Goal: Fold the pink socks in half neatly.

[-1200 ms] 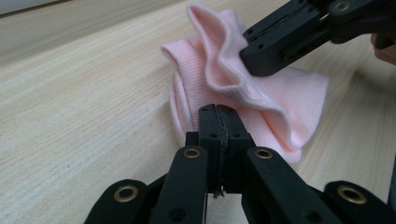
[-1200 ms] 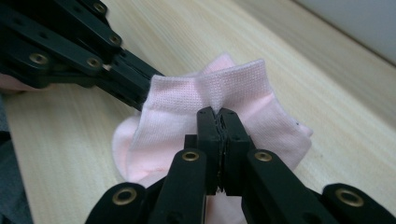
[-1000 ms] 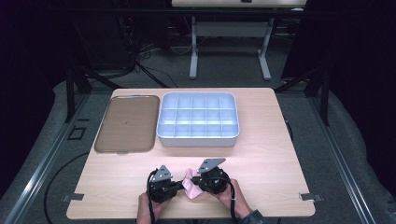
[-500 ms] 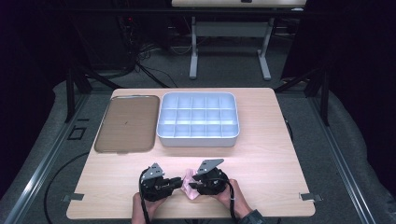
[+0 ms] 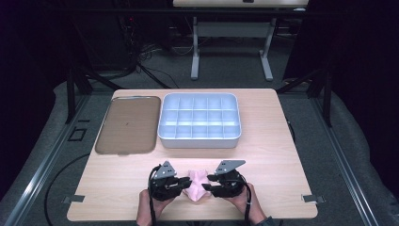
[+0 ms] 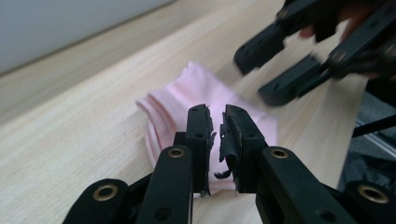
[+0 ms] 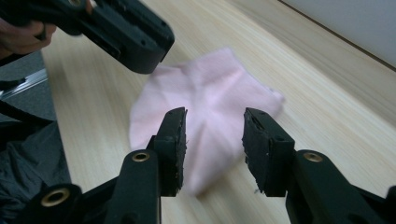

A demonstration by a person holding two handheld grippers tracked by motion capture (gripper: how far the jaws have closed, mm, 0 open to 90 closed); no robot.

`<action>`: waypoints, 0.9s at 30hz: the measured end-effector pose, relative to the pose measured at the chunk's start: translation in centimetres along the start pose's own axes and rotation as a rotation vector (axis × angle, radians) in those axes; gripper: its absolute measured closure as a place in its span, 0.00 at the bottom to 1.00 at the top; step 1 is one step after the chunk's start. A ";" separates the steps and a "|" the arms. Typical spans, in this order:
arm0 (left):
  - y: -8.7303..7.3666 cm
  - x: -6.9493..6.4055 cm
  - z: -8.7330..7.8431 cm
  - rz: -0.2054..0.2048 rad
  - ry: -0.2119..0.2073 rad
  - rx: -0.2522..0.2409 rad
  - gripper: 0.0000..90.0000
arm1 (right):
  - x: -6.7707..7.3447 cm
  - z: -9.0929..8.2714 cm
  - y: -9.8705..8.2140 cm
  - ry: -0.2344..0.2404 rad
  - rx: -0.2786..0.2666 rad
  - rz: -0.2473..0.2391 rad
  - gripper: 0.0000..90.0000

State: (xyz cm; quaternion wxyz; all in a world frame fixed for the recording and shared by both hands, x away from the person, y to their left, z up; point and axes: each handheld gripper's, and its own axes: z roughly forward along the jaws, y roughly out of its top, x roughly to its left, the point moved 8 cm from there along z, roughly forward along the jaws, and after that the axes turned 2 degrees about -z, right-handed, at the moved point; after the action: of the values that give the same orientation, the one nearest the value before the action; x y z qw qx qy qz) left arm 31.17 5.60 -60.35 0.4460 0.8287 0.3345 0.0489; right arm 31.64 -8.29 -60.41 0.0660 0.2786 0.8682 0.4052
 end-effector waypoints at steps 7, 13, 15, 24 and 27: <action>-1.8 1.2 1.4 -0.029 -0.005 0.029 0.93 | -0.6 0.9 -1.1 -0.055 0.031 0.089 0.65; -2.1 1.3 1.4 0.003 0.013 0.025 0.97 | -0.5 2.0 -2.1 -0.104 0.092 0.082 0.70; -2.2 1.2 1.4 0.019 0.028 0.016 0.99 | -0.3 2.1 -2.2 -0.091 0.069 0.096 0.73; -2.4 1.1 1.3 0.052 0.045 0.004 0.99 | -0.1 2.1 -2.4 -0.049 0.056 0.134 0.88; -2.4 1.1 1.3 0.043 0.041 -0.002 0.99 | 0.0 2.1 -2.4 -0.029 0.046 0.167 0.93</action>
State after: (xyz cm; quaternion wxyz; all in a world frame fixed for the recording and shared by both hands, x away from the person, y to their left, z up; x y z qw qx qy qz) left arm 31.29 6.23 -63.20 0.4386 0.8343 0.3255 0.0757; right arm 31.36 -8.13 -63.58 0.0384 0.3573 0.8500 0.3852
